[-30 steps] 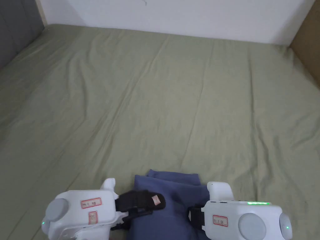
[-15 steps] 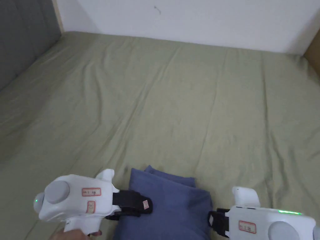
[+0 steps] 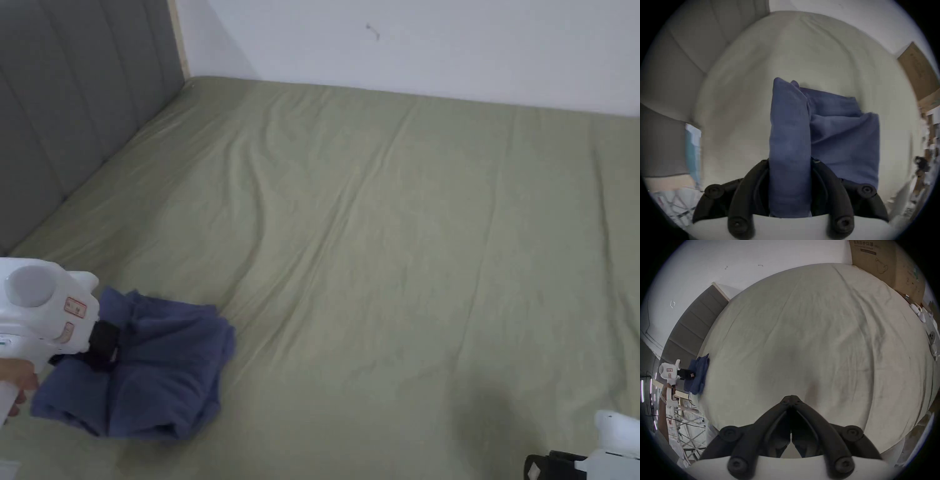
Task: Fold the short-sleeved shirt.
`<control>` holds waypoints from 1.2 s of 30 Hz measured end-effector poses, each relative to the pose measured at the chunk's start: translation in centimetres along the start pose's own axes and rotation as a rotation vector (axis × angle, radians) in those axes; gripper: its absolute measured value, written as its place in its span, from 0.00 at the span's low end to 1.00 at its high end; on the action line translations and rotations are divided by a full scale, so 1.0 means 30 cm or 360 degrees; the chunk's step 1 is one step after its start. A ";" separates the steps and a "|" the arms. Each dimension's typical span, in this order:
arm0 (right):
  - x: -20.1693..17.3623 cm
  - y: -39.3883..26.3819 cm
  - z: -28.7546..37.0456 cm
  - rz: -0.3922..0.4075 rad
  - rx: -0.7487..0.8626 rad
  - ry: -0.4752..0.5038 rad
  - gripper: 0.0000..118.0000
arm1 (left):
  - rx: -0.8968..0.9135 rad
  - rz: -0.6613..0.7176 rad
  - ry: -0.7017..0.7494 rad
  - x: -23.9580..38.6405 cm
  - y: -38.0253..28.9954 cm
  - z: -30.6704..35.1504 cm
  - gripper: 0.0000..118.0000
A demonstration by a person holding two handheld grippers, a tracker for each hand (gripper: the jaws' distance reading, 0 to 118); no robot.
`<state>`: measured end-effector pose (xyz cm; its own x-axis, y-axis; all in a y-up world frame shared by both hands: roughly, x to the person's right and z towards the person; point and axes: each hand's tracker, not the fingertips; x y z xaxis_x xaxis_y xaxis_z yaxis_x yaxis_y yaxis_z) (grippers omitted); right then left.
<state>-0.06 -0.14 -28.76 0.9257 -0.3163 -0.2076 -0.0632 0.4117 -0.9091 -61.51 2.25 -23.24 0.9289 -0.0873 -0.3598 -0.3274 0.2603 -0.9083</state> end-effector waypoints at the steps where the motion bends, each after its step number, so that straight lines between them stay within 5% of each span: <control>1: 0.000 0.001 0.000 0.0003 0.0001 -0.0009 0.00 | 0.0005 -0.0019 0.0085 -0.018 0.005 0.002 0.27; 5: -0.003 0.000 -0.005 0.0002 -0.0004 -0.0012 0.00 | -0.0001 0.0072 0.0042 -0.084 0.009 -0.007 0.32; 6: -0.004 -0.002 -0.008 0.0002 -0.0008 -0.0011 0.00 | 0.0005 0.0136 0.0045 -0.089 0.003 -0.001 0.42; 8: -0.008 -0.006 -0.010 0.0009 -0.0018 -0.0008 0.00 | 0.0049 0.0154 0.0180 -0.082 -0.008 0.019 0.82; 9: -0.009 -0.008 -0.012 0.0013 -0.0021 -0.0006 0.00 | 0.0095 0.0155 0.0208 -0.089 -0.012 0.034 0.90; 13: -0.009 -0.014 -0.018 0.0008 -0.0036 0.0019 0.00 | 0.0264 0.0266 0.0084 -0.073 -0.038 0.143 0.89; 15: -0.007 -0.018 -0.019 0.0015 -0.0037 0.0028 0.00 | 0.0357 0.0311 -0.0069 -0.048 -0.061 0.215 0.75; 17: -0.005 -0.027 -0.012 0.0017 -0.0027 0.0048 0.00 | 0.0458 0.0360 -0.0229 -0.009 -0.094 0.286 0.06; 18: -0.002 -0.031 -0.008 0.0008 -0.0021 0.0065 0.00 | 0.0469 0.0318 -0.0337 0.026 -0.113 0.305 0.00; 26: 0.022 -0.059 0.036 -0.0009 0.0037 0.0139 0.00 | 0.0542 0.0026 -0.0399 0.473 -0.287 0.341 0.00; 36: 0.010 -0.072 0.204 0.0090 0.0423 0.0014 0.00 | 0.1079 -0.0166 -0.0306 0.912 -0.482 0.512 0.00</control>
<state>2.63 4.10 -24.65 0.9201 -0.2936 -0.2594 -0.0133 0.6384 -0.7696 -28.71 10.88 -16.68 0.9841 0.0107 -0.1776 -0.1136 0.8059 -0.5810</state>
